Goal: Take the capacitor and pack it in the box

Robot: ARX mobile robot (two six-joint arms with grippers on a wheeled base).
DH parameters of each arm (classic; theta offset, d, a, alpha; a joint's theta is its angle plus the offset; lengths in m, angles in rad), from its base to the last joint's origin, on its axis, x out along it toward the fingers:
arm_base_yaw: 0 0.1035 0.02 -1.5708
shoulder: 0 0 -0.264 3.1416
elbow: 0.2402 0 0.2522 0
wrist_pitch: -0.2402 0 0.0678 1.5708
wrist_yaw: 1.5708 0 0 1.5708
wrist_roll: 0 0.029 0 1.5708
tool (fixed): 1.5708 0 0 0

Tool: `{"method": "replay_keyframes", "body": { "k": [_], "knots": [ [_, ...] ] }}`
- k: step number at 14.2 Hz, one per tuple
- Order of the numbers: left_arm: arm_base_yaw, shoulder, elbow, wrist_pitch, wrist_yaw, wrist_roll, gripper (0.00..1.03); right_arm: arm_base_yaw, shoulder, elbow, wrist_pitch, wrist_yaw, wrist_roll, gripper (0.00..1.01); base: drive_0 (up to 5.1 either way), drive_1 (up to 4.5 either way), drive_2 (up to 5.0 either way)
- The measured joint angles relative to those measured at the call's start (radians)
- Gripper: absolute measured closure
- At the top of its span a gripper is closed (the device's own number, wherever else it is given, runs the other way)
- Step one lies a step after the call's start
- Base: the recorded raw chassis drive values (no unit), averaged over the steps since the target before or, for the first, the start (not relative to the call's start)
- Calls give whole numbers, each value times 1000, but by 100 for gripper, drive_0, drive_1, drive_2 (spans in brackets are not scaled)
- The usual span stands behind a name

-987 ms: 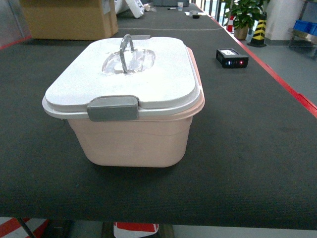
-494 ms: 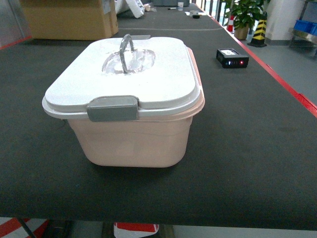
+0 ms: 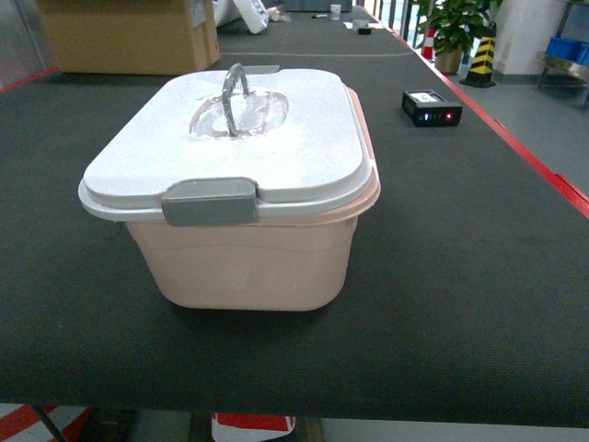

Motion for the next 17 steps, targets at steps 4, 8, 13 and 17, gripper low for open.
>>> {"method": "replay_keyframes", "body": {
  "k": [4,8,13,17],
  "knots": [
    [2,-80,-36,-33,-1,0,101,0,0,0,0,0,0,3,0,0,0],
    [2,-166,-36,-111,-1,0,101,0,0,0,0,0,0,3,0,0,0],
    [2,-351,-34,-290,2,0,101,0,0,0,-1,0,0,3,0,0,0],
    [3,-351,-35,-314,0,0,101,0,0,0,0,0,0,3,0,0,0]
  ]
}}
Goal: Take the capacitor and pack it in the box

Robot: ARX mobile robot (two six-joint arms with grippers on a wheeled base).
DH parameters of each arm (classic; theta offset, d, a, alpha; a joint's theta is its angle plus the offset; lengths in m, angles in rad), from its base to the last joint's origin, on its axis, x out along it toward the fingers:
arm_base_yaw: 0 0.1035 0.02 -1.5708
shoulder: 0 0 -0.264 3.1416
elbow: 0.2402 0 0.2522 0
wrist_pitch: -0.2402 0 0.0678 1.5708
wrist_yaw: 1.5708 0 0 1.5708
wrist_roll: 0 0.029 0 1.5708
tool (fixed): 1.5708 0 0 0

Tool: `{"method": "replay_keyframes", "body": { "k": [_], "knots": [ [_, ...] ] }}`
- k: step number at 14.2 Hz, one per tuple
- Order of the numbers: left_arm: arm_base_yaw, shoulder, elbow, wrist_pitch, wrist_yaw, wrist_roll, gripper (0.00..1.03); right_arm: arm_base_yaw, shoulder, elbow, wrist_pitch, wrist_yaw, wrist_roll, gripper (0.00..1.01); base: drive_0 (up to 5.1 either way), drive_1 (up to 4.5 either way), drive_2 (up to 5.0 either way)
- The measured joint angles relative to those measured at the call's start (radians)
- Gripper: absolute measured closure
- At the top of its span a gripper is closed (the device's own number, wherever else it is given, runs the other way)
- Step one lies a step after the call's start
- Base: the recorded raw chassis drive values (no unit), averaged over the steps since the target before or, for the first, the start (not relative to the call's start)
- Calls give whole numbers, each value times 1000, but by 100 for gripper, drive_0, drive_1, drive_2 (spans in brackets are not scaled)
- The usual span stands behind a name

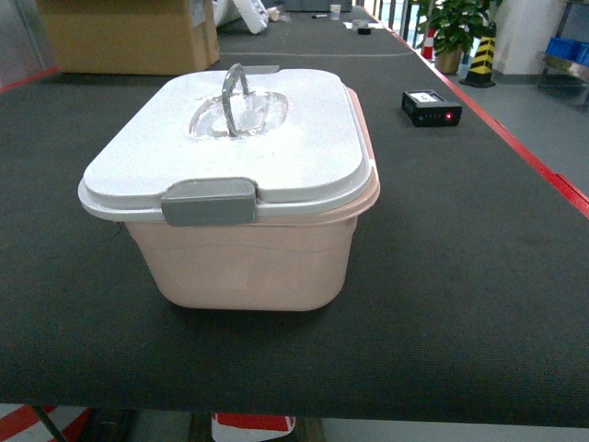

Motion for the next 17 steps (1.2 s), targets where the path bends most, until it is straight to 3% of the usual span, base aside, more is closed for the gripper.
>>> {"method": "replay_keyframes", "body": {
  "k": [1,2,9,17],
  "knots": [
    [0,0,0,1,0,0,101,0,0,0,0,0,0,3,0,0,0],
    [0,0,0,1,0,0,94,0,0,0,0,0,0,3,0,0,0],
    [0,0,0,1,0,0,6,0,0,0,0,0,0,3,0,0,0],
    [0,0,0,1,0,0,5,0,0,0,0,0,0,3,0,0,0]
  ]
}}
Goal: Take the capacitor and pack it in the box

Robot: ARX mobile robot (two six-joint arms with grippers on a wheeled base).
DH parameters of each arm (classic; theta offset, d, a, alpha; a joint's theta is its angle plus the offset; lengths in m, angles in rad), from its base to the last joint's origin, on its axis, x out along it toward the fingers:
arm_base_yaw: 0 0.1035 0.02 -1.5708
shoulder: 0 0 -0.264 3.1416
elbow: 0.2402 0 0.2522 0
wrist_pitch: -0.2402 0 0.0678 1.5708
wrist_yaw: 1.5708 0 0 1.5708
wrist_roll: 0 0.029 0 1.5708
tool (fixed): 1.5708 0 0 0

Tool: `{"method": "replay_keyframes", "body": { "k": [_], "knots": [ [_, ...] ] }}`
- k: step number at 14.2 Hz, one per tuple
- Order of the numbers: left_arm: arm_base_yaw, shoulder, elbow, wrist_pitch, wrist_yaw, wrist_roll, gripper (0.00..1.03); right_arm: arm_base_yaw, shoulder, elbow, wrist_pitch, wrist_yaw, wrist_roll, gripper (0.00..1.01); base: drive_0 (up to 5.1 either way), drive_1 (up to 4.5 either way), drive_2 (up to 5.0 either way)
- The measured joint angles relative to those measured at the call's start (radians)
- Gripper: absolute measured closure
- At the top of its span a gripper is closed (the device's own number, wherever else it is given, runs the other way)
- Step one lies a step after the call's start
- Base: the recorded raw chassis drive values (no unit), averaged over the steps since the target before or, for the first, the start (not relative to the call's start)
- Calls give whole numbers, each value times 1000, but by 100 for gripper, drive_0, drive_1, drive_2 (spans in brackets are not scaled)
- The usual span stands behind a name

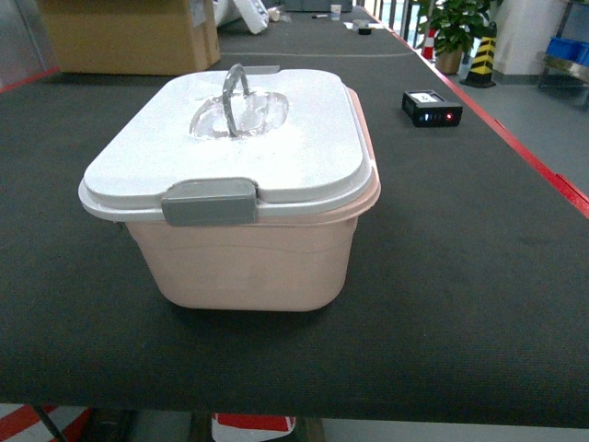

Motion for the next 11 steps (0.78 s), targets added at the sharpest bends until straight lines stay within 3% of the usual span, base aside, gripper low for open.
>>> {"method": "replay_keyframes", "body": {
  "k": [11],
  "knots": [
    [0,0,0,0,0,0,5,0,0,0,0,0,0,3,0,0,0]
  ]
}}
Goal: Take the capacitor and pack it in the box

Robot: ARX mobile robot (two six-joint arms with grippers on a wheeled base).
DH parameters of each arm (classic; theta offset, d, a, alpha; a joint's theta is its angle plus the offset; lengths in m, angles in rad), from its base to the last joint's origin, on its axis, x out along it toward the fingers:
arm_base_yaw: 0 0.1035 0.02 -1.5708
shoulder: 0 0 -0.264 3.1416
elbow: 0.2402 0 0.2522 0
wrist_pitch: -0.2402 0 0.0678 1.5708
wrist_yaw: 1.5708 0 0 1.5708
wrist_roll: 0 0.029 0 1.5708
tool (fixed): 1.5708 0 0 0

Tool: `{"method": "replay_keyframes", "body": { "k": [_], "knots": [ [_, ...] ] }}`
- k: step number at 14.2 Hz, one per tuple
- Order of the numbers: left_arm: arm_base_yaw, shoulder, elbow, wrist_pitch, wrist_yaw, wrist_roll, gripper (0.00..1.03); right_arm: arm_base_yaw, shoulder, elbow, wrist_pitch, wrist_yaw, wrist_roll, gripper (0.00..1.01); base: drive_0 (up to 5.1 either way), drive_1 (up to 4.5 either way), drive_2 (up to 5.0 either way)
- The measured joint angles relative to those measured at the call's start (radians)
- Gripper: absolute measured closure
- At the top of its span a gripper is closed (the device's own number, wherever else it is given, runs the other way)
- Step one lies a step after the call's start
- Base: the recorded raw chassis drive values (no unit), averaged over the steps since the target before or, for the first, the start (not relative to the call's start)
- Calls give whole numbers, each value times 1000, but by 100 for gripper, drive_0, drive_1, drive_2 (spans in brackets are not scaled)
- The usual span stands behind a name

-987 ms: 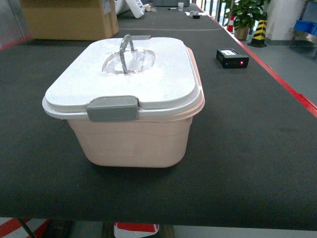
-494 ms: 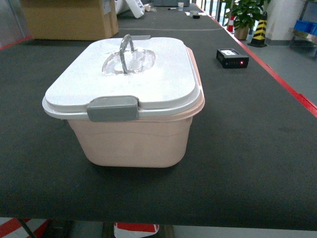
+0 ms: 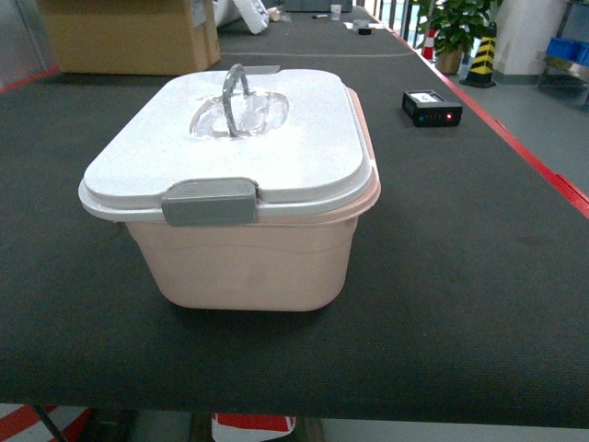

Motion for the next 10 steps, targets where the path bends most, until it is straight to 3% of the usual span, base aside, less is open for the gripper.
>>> {"method": "replay_keyframes", "body": {
  "k": [10],
  "knots": [
    [0,0,0,0,0,0,5,0,0,0,0,0,0,3,0,0,0]
  ]
}}
